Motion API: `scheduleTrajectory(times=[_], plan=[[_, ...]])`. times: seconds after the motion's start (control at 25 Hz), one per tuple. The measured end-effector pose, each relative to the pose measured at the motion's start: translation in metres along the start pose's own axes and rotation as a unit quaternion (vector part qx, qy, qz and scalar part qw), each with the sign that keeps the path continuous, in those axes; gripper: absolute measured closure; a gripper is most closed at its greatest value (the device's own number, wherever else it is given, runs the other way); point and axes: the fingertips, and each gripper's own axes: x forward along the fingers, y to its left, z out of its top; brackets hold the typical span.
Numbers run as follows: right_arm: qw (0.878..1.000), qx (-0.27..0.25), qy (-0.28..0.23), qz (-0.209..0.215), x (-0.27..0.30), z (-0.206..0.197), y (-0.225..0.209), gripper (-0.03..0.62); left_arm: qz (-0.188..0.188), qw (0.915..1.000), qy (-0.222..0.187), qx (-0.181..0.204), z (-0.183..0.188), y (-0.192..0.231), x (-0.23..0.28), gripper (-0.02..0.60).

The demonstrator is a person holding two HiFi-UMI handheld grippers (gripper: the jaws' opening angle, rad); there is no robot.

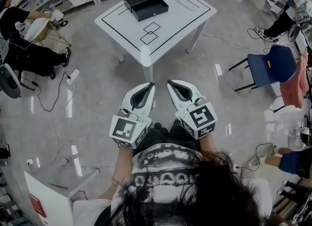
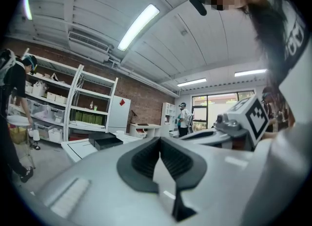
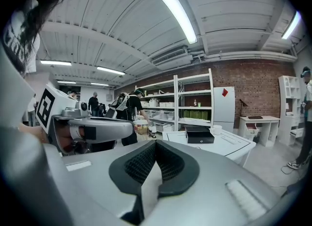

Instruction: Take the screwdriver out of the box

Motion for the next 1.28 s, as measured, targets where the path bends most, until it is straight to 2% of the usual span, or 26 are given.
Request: scheduleTrajectory(times=[0.4, 0.6, 1.28], plan=[[1.000, 0.003, 0.005, -0.010, 0.018, 0.001, -0.035, 0.595, -0.009, 0.9999, 0.009, -0.002, -0.001, 0.014, 0.040, 0.581], [1.000, 0.005, 0.001, 0.001, 0.034, 0.001, -0.067, 0.596, 0.004, 0.9999, 0.013, 0.001, -0.002, 0.023, 0.071, 0.581], [0.997, -0.008, 0.004, 0.081, 0.065, 0.003, -0.235, 0.595, 0.083, 0.9962, 0.025, -0.007, 0.003, 0.028, 0.244, 0.581]])
